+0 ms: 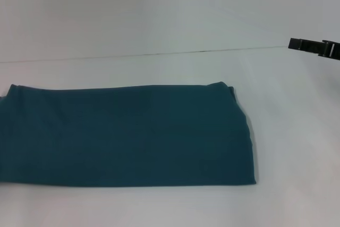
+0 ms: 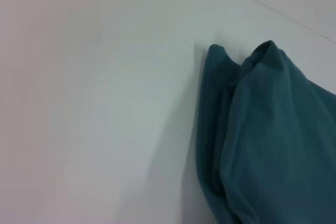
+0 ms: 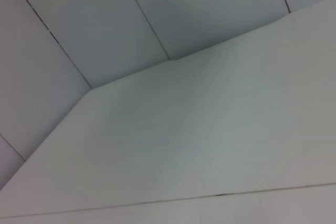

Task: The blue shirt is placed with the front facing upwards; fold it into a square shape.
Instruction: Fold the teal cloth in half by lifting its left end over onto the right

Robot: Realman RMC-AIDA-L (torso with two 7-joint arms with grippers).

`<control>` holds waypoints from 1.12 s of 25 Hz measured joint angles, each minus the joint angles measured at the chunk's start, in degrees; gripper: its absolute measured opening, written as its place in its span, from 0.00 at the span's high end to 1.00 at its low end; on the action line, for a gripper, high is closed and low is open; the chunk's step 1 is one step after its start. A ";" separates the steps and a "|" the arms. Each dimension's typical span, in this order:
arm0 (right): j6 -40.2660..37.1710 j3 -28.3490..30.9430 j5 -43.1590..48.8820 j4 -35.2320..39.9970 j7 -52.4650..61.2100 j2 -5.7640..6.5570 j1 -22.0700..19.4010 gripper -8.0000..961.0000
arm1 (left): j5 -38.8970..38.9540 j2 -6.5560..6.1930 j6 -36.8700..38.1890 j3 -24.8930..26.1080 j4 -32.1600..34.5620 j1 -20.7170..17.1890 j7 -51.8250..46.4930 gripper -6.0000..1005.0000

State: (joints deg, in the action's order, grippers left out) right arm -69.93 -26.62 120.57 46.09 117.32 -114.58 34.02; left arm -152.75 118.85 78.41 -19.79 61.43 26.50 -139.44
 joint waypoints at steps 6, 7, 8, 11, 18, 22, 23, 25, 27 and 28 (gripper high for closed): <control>-0.05 -0.19 0.00 -0.04 -0.49 -0.16 0.00 0.24 | 6.43 0.57 2.12 -1.62 -0.63 1.22 1.34 0.97; -0.14 -0.20 0.01 -0.04 -0.67 -0.18 -0.01 0.24 | 7.99 0.82 2.62 -2.17 -0.72 1.50 1.61 0.97; -0.35 -0.23 0.01 -0.04 -0.90 -0.20 -0.01 0.24 | 11.55 1.34 3.82 -3.63 -0.76 2.03 2.19 0.97; -1.03 -0.25 0.00 -0.04 -1.76 -0.27 0.00 0.24 | 21.83 3.43 5.55 -10.50 -0.46 3.67 3.03 0.97; -3.11 -0.27 -0.58 0.37 -3.05 -0.14 -0.01 0.24 | 41.66 5.50 0.48 -32.15 -7.80 11.02 4.54 0.97; -4.36 -0.25 -1.35 0.45 -3.73 0.27 -0.56 0.24 | 51.23 5.64 -6.13 -42.14 -18.32 15.37 9.09 0.97; -4.55 -0.25 -1.38 0.45 -3.84 0.31 -0.70 0.24 | 54.51 5.69 -7.71 -44.08 -22.20 16.49 11.31 0.97; -4.83 -0.26 -1.35 0.41 -3.90 0.35 -0.85 0.24 | 61.73 5.77 -10.25 -47.33 -30.11 18.31 16.60 0.97; -5.24 -0.29 -1.23 0.28 -4.14 0.35 -0.90 0.24 | 69.88 5.78 -12.31 -49.69 -38.52 19.86 23.73 0.96; -5.41 -0.29 -1.16 0.20 -4.30 0.35 -0.90 0.24 | 74.08 5.78 -12.64 -50.69 -42.91 20.39 28.27 0.96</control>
State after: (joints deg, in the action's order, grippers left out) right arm -75.35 -26.92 119.41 46.29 113.02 -114.23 33.12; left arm -78.67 124.63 65.77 -70.48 18.51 46.90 -111.17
